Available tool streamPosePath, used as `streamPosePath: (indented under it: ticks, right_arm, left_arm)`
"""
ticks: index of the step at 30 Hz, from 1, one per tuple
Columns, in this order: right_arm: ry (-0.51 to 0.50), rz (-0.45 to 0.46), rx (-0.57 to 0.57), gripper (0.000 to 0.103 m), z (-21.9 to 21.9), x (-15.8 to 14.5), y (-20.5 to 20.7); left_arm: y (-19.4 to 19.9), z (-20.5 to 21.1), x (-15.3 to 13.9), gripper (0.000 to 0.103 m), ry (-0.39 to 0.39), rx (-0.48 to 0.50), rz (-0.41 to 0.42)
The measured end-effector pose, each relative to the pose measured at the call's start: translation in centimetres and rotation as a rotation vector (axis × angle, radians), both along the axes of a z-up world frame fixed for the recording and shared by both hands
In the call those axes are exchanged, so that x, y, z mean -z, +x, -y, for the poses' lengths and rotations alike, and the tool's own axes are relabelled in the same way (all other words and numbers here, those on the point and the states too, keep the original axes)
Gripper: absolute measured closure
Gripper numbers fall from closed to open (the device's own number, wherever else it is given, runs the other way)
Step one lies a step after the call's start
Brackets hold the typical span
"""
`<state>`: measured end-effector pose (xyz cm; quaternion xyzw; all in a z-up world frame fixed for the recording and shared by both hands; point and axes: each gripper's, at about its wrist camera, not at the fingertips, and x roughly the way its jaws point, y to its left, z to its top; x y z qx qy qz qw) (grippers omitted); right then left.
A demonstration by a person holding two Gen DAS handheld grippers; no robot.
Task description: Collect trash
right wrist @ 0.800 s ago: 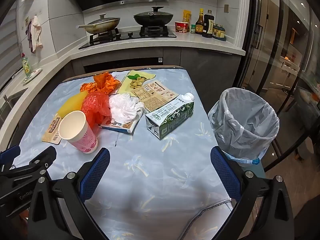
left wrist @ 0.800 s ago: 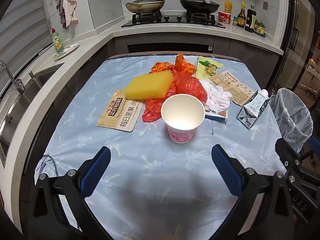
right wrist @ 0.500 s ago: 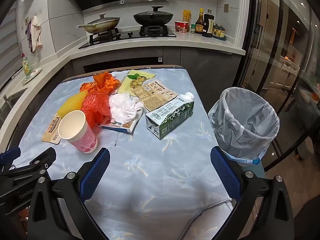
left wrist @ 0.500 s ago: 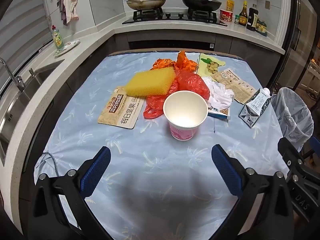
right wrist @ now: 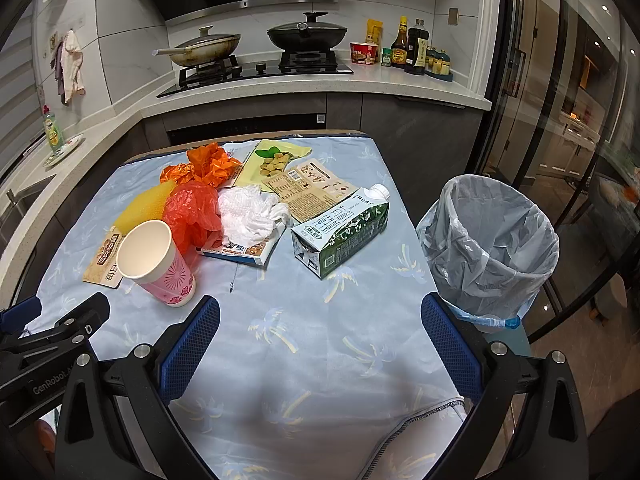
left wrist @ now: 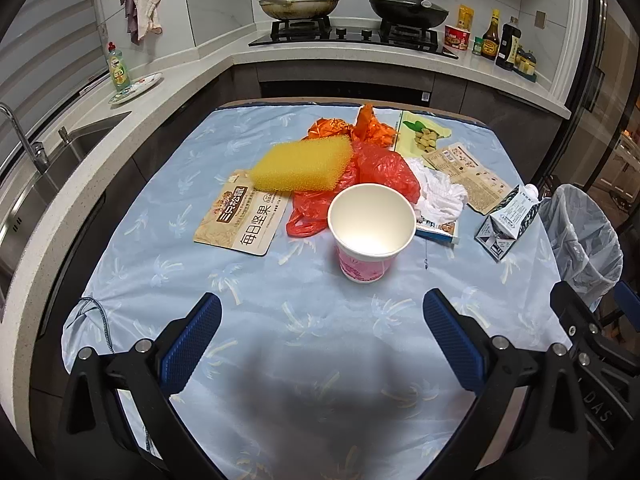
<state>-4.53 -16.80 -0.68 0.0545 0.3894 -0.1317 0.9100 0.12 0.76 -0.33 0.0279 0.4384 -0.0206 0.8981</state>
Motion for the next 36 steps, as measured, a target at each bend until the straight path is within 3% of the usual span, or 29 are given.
streamPosePath:
  ticks: [36]
  right_arm:
    - [-0.001, 0.003, -0.006, 0.006, -0.27, -0.28, 0.2]
  left_arm:
    - [0.38, 0.09, -0.19, 0.007, 0.045, 0.009, 0.024]
